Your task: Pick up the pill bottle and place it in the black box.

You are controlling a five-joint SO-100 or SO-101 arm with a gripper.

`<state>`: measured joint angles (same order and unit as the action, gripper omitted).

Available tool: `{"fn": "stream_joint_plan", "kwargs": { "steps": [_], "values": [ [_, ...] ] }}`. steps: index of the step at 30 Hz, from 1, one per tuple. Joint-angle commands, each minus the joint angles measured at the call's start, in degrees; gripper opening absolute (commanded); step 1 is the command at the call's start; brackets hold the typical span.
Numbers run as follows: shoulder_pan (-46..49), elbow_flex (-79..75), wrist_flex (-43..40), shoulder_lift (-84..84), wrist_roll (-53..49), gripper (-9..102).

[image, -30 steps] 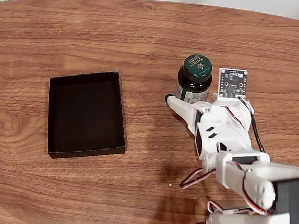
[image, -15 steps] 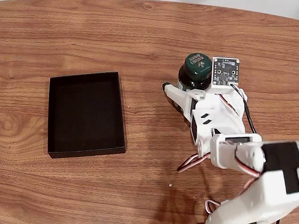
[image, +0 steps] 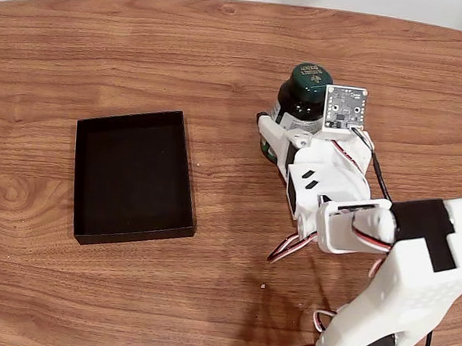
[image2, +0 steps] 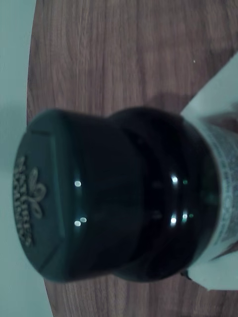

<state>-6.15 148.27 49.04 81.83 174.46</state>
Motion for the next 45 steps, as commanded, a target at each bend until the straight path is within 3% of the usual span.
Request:
{"fn": "stream_joint_plan", "kwargs": {
  "steps": [1,24,32,45],
  "values": [
    [-1.6,1.0,2.4,5.9,-0.5,16],
    [-13.4,24.2,-10.6,51.9,0.7,14],
    [-14.5,23.6,-10.7,53.6,1.4,14],
    [-25.9,19.5,-11.8,51.5,5.3,12]
  ]
}}
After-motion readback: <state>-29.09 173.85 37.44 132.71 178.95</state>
